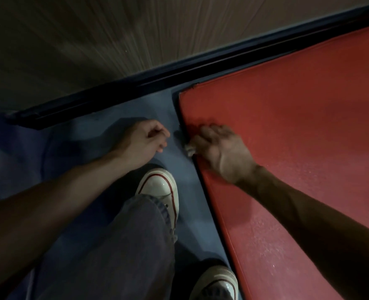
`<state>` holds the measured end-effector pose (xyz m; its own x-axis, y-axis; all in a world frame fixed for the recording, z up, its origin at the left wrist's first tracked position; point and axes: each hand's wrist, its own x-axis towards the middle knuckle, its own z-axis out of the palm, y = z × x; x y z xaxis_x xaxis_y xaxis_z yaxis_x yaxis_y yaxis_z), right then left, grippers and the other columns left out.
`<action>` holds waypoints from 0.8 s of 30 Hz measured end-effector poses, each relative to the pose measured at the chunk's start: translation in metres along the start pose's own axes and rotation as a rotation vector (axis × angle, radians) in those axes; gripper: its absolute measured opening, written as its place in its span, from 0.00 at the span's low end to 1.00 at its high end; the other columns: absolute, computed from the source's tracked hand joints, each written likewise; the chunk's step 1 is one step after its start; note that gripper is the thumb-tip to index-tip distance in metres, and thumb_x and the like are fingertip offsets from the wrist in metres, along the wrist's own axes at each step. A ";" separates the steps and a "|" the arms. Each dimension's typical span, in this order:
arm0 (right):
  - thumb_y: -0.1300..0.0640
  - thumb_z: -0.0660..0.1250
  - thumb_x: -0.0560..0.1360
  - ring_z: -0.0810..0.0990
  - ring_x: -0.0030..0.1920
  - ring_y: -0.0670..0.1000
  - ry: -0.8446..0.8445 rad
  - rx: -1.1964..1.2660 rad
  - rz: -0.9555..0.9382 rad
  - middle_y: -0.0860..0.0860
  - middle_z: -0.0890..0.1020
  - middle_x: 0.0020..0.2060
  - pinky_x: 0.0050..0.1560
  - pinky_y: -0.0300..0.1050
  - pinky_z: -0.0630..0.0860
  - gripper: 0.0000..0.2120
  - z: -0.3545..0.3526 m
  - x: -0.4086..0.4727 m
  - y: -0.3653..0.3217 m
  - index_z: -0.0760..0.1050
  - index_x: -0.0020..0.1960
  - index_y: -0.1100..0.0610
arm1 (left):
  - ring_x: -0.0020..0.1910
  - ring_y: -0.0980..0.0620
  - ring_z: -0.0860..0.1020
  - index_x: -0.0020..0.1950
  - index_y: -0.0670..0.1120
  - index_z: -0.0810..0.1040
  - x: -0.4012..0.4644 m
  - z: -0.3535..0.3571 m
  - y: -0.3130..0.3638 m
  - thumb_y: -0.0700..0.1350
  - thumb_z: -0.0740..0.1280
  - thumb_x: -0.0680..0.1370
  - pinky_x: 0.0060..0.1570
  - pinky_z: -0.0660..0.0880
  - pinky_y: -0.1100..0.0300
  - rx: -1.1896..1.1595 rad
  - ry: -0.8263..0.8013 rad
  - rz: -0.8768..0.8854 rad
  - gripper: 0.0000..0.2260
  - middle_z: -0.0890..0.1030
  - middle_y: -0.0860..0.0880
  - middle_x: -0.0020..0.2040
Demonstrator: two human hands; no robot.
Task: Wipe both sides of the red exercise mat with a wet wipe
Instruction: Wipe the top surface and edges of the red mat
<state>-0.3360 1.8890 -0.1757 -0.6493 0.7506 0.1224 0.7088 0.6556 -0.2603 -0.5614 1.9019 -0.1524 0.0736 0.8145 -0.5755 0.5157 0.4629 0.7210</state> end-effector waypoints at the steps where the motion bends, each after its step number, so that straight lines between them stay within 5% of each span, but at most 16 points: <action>1: 0.54 0.66 0.80 0.78 0.40 0.60 0.034 -0.023 0.060 0.56 0.79 0.42 0.41 0.53 0.72 0.05 -0.003 0.000 0.010 0.78 0.52 0.55 | 0.34 0.59 0.80 0.45 0.50 0.79 -0.001 0.001 0.001 0.38 0.65 0.82 0.35 0.73 0.69 -0.003 -0.011 0.008 0.09 0.83 0.49 0.39; 5: 0.49 0.69 0.79 0.79 0.36 0.60 0.169 -0.117 0.426 0.54 0.80 0.39 0.36 0.49 0.71 0.10 -0.020 -0.008 0.043 0.77 0.49 0.55 | 0.33 0.60 0.80 0.46 0.48 0.80 -0.005 0.005 0.001 0.38 0.65 0.81 0.35 0.74 0.70 0.000 -0.028 0.004 0.08 0.83 0.48 0.40; 11: 0.52 0.63 0.81 0.80 0.39 0.58 0.021 0.039 0.133 0.51 0.82 0.40 0.43 0.50 0.73 0.08 -0.012 -0.028 0.006 0.80 0.53 0.54 | 0.33 0.59 0.80 0.46 0.49 0.80 -0.008 0.012 0.007 0.38 0.64 0.82 0.38 0.74 0.64 0.005 -0.042 0.007 0.09 0.83 0.49 0.39; 17: 0.46 0.61 0.82 0.80 0.34 0.61 0.131 -0.119 0.596 0.57 0.81 0.36 0.34 0.50 0.73 0.15 -0.036 -0.025 0.067 0.75 0.50 0.58 | 0.35 0.56 0.80 0.46 0.49 0.80 -0.011 0.015 0.008 0.38 0.65 0.81 0.40 0.74 0.61 0.024 -0.044 -0.001 0.08 0.84 0.50 0.39; 22: 0.50 0.56 0.81 0.81 0.38 0.58 0.011 0.058 0.225 0.54 0.83 0.39 0.39 0.48 0.76 0.15 -0.011 -0.026 0.004 0.80 0.53 0.56 | 0.34 0.54 0.80 0.46 0.46 0.81 -0.014 0.019 0.012 0.37 0.65 0.81 0.37 0.75 0.63 0.044 -0.032 0.007 0.08 0.83 0.48 0.39; 24: 0.50 0.59 0.80 0.81 0.39 0.59 -0.015 0.012 0.248 0.54 0.83 0.41 0.41 0.50 0.74 0.13 -0.020 -0.027 0.024 0.79 0.53 0.55 | 0.34 0.54 0.80 0.46 0.47 0.80 -0.014 0.019 0.011 0.37 0.65 0.81 0.38 0.74 0.62 0.032 -0.033 0.007 0.08 0.83 0.48 0.38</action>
<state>-0.2961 1.8857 -0.1663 -0.4594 0.8873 0.0395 0.8441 0.4500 -0.2916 -0.5408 1.8891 -0.1435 0.1054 0.8055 -0.5831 0.5420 0.4451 0.7128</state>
